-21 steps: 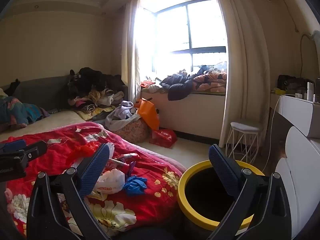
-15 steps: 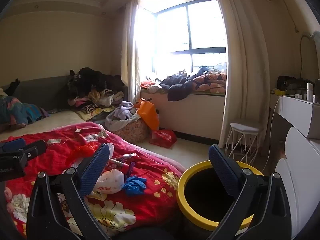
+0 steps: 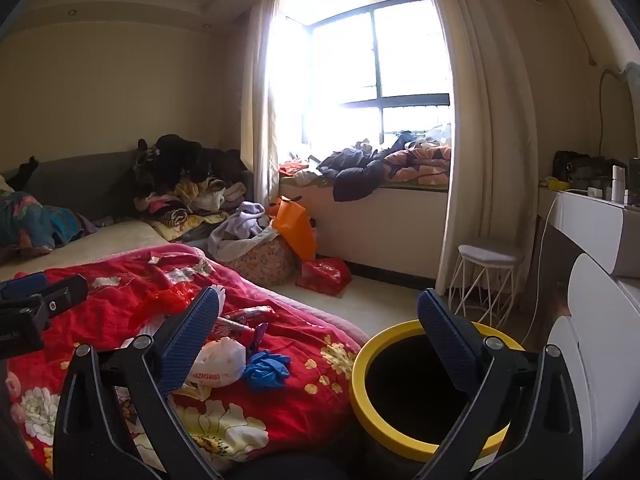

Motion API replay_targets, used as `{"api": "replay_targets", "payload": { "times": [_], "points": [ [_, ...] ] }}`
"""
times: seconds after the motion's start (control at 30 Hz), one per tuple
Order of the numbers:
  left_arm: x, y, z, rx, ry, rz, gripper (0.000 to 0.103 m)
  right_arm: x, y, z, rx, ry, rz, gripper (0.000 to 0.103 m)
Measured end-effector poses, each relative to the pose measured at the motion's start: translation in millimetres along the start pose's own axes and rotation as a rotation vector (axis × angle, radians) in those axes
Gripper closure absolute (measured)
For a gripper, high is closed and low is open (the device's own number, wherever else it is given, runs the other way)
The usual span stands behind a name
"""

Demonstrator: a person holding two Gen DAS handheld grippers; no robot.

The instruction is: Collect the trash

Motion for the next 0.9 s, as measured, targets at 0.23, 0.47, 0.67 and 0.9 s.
{"api": "replay_targets", "payload": {
  "times": [0.23,0.47,0.67,0.9],
  "points": [
    [-0.6,-1.4,2.3,0.004,0.000,-0.001,0.010,0.2,-0.8,0.2,0.003,-0.002,-0.002,0.006],
    [-0.6,-1.5,2.1,0.005,-0.002,-0.001,0.010,-0.9,-0.8,0.3,0.003,-0.002,-0.001,0.006],
    [-0.5,-1.9,1.7,0.007,0.000,0.000,0.010,1.5,-1.2,0.5,0.002,-0.001,-0.002,0.006],
    [-0.4,-2.2,1.6,0.008,0.000,0.001,0.010,1.8,-2.9,1.4,0.002,-0.001,-0.002,0.006]
  ]
}}
Point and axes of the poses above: each gripper's, at about its wrist camera, not at the fingertips, and y roughly the way its jaws point, x to its right, z to its top, the point moved 7 cm from there along y, roughly the way its jaws point, and after that the axes turned 7 degrees about y, right-handed, at the moved point
